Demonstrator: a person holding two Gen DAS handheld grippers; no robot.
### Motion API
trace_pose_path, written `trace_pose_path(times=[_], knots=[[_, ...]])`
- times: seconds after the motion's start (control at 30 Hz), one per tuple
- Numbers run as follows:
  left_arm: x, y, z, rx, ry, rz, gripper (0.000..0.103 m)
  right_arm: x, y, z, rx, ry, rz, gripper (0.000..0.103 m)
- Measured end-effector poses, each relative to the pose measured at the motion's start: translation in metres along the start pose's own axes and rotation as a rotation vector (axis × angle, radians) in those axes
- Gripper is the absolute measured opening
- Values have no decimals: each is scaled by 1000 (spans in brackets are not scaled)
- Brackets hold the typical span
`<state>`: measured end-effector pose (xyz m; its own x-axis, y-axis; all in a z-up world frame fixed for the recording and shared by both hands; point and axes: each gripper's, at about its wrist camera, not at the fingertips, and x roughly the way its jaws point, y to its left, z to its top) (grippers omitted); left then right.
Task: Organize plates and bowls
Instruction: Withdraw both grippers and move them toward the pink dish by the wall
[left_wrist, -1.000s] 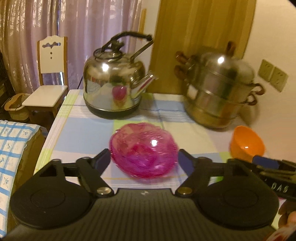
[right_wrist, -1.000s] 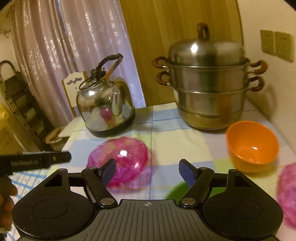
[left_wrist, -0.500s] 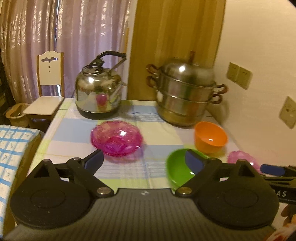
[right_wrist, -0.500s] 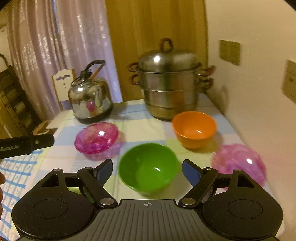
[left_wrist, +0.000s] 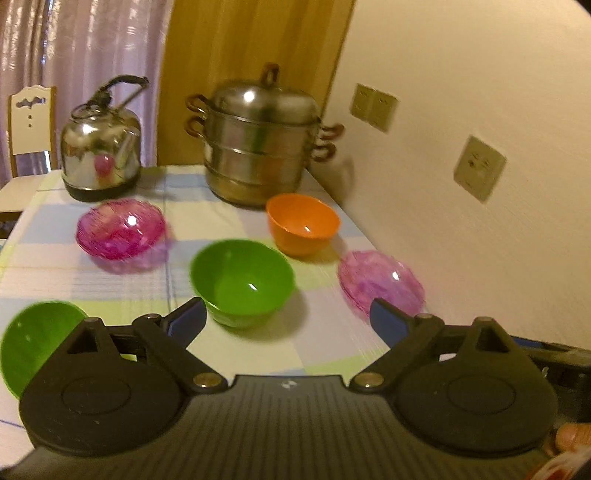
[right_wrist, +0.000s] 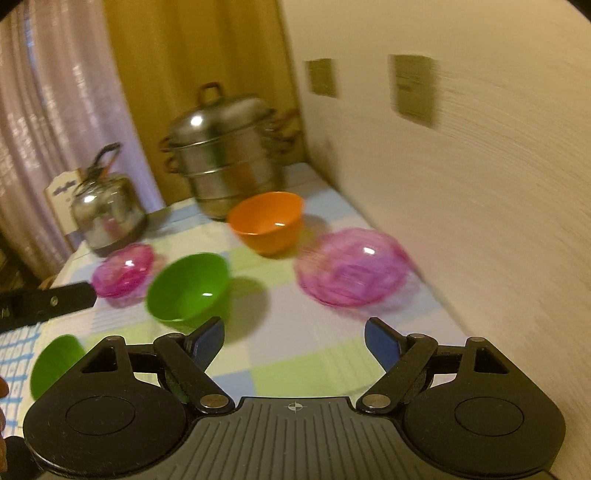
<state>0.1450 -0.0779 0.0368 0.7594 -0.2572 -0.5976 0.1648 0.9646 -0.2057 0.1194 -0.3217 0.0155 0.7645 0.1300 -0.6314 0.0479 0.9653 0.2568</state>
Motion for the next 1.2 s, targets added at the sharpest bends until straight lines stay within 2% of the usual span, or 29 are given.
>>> trace_pose_path(times=[0.17, 0.37, 1.2], knots=[[6, -17, -16, -21, 30, -29, 94, -12, -31, -8, 32, 12, -44, 83], [12, -32, -29, -11, 62, -50, 94, -18, -45, -19, 45, 22, -69, 83], [32, -47, -38, 15, 113, -69, 94, -10, -55, -30, 75, 42, -79, 83]])
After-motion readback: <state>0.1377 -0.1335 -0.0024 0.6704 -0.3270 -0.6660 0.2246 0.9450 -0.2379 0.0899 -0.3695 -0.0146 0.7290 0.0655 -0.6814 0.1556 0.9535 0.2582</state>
